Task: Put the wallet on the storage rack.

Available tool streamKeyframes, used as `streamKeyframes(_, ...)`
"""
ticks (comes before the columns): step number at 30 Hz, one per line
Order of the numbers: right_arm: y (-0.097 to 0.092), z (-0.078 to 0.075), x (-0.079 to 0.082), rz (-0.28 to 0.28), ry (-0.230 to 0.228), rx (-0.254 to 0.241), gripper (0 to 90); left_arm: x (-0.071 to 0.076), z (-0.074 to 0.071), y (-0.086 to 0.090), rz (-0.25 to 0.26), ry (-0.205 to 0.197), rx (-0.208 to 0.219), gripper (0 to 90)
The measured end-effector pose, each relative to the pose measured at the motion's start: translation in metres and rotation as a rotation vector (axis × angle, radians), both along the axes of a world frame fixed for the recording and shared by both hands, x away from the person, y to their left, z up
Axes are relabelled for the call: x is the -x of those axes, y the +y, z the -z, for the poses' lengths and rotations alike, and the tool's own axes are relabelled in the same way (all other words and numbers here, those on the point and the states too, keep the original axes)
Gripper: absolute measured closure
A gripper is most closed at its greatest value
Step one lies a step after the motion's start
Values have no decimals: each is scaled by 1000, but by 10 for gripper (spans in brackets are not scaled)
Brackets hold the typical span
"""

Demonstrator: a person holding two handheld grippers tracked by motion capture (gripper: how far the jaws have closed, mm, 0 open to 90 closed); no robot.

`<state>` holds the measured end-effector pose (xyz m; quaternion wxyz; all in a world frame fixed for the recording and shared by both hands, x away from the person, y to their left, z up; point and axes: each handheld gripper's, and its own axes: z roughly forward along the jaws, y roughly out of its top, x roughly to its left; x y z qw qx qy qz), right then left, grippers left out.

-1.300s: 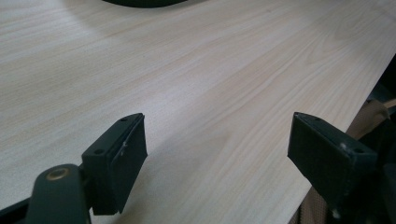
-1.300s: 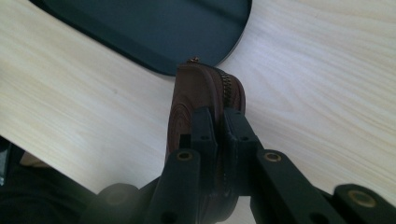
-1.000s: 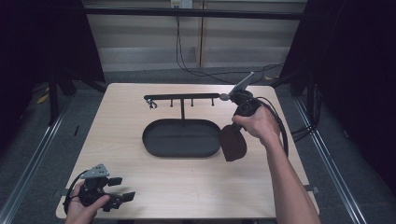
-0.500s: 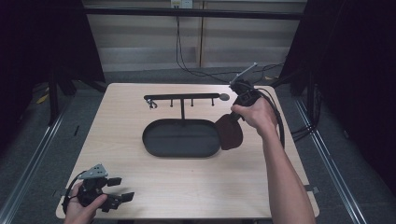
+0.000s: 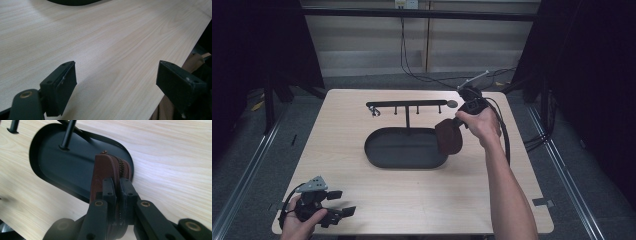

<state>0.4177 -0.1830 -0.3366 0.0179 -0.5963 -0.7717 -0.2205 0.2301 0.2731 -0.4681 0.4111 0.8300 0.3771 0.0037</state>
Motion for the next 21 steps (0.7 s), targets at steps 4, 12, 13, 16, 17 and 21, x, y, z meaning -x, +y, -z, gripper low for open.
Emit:
streamKeyframes(4, 3, 7, -3, 15, -18, -49, 844, 0, 0, 0, -8, 1, -10, 164)
streamKeyframes(12, 4, 23, -7, 35, -34, -113, 845, 0, 0, 0, -5, -1, -9, 164)
streamKeyframes(13, 3, 25, -8, 36, -38, -121, 845, 0, 0, 0, -5, -1, -9, 164)
streamKeyframes(16, 4, 29, -8, 23, -47, -138, 845, 0, 0, 0, -8, -2, -10, 164)
streamKeyframes(17, 6, 31, -8, 15, -57, -142, 845, 0, 0, 0, -9, 0, -10, 164)
streamKeyframes(21, 8, 35, -7, 23, -59, -169, 845, 0, 0, -1, -4, 2, -17, 166)
